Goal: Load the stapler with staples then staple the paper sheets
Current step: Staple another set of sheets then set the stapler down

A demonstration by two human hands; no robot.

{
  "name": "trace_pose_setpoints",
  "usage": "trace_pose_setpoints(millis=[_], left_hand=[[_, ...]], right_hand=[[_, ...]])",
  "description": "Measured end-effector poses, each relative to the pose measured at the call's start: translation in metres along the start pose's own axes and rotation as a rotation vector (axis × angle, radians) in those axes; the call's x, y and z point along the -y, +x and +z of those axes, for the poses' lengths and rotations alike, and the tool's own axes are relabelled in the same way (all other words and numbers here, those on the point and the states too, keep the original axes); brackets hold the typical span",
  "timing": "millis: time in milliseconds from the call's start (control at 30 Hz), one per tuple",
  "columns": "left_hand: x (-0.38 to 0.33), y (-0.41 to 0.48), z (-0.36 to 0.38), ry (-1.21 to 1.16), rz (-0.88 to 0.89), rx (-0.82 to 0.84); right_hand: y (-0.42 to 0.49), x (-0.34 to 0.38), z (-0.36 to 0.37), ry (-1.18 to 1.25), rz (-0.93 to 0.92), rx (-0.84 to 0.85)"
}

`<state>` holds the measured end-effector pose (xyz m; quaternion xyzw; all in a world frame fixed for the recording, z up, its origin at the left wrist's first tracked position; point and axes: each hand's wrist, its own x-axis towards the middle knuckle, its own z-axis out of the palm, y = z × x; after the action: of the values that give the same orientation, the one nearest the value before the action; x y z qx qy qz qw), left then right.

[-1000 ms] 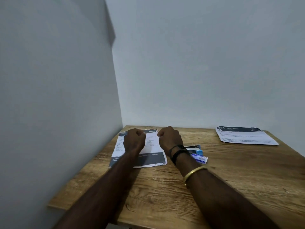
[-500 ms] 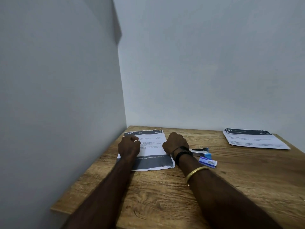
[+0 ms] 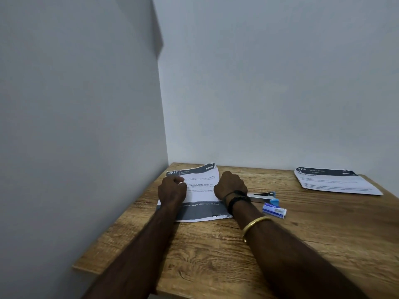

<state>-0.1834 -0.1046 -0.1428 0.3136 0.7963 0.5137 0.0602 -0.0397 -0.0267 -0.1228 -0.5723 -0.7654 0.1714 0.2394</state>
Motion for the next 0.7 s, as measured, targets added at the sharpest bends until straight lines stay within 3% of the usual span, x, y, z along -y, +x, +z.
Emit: trace_pose_setpoints(millis=[367,700], left_hand=[[-0.009,-0.004,0.004,-0.219,0.080,-0.060],[-0.034,-0.008,0.030,-0.313,0.059,0.043]], right_hand=[[0.011,-0.017,-0.027,0.313,0.188,-0.049],[0.014,-0.085,-0.073,0.611,0.130,-0.158]])
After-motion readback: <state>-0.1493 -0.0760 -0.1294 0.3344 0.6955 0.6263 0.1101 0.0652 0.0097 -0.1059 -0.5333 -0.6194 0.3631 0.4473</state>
